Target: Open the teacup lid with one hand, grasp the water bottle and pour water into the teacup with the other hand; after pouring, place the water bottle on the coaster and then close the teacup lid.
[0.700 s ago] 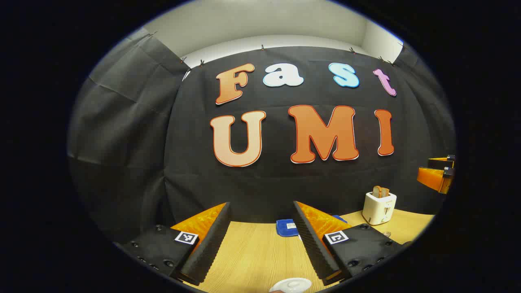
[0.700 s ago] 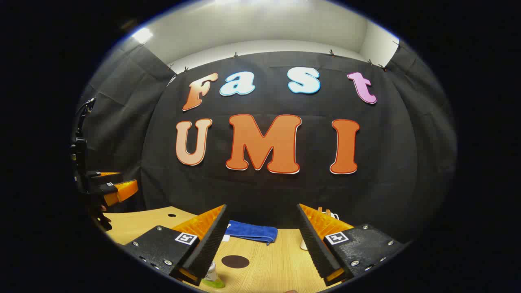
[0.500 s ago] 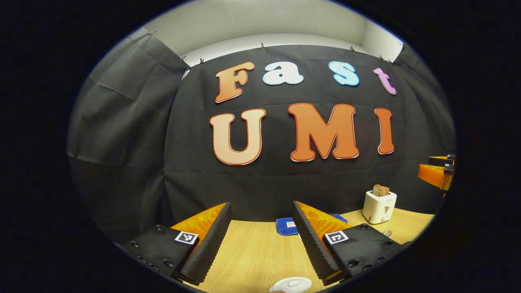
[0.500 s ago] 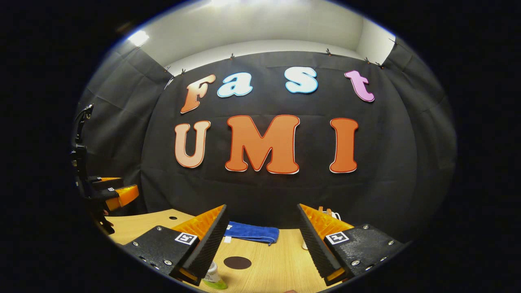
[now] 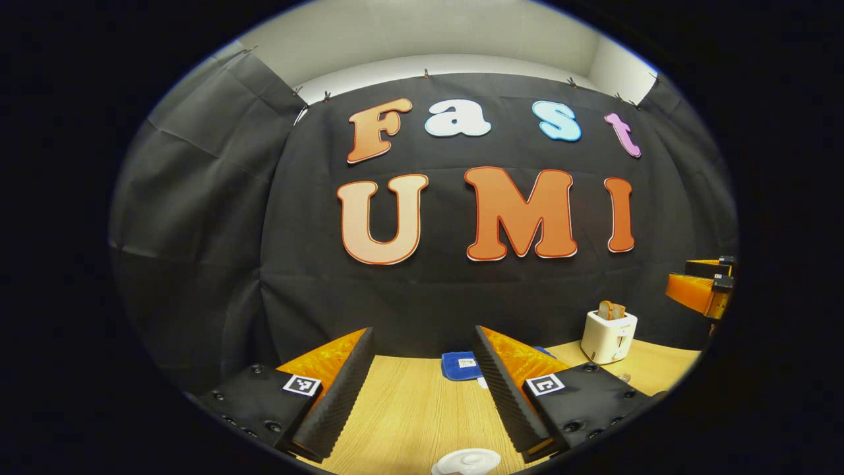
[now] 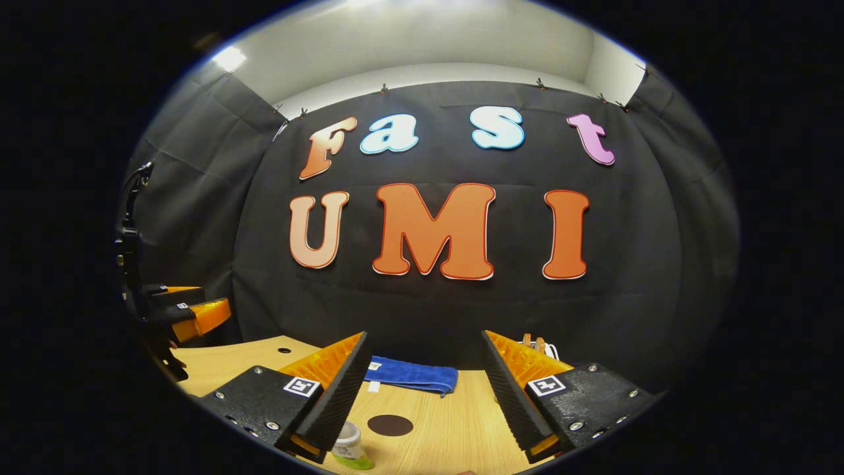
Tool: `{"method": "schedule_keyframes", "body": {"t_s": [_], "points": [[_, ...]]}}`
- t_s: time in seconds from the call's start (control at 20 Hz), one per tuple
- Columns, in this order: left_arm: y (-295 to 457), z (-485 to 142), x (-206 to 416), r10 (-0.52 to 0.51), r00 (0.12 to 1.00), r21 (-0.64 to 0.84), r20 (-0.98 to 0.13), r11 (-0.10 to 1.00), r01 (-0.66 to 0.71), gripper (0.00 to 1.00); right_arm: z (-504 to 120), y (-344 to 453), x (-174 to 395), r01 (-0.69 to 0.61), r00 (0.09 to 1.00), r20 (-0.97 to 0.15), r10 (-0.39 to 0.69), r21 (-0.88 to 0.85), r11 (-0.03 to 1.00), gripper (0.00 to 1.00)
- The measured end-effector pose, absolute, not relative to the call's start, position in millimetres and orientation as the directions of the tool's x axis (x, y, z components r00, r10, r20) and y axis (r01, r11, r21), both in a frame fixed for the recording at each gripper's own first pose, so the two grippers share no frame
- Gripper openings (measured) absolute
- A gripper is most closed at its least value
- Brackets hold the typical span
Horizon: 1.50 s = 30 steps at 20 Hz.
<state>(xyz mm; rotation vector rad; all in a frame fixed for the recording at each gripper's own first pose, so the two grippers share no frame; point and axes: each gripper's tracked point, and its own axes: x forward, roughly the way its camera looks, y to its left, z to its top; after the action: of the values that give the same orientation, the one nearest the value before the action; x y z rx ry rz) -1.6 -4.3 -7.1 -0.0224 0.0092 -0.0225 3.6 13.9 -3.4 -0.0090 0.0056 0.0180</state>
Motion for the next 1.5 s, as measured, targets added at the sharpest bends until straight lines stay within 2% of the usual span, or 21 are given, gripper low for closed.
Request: {"method": "schedule_keyframes", "body": {"t_s": [0.55,0.8,1.05,1.4,1.5], "points": [[-20.0,-32.3,-4.0,-0.080,0.996,-0.038,-0.043,0.996,0.078,0.97,-28.7,28.8,3.9,-0.067,0.996,-0.054,0.066,-0.006,0.998,0.99],[-25.0,-61.7,-4.7,-0.101,0.990,-0.014,-0.094,0.995,0.101,0.97,-44.7,39.8,1.3,-0.105,0.992,-0.077,0.105,-0.002,0.994,0.98],[-33.6,-90.0,-9.2,-0.156,0.978,-0.068,-0.136,0.987,0.148,0.97,-67.2,45.6,-3.8,-0.135,0.984,-0.119,0.135,0.002,0.991,0.99],[-48.3,-140.6,-19.5,-0.221,0.951,-0.090,-0.217,0.974,0.206,0.97,-87.2,60.4,-16.6,-0.212,0.966,-0.144,0.216,0.046,0.976,0.99],[-53.8,-154.0,-22.3,-0.234,0.942,-0.089,-0.241,0.972,0.219,0.97,-95.1,69.5,-23.9,-0.260,0.949,-0.160,0.271,0.083,0.962,0.99]]}}
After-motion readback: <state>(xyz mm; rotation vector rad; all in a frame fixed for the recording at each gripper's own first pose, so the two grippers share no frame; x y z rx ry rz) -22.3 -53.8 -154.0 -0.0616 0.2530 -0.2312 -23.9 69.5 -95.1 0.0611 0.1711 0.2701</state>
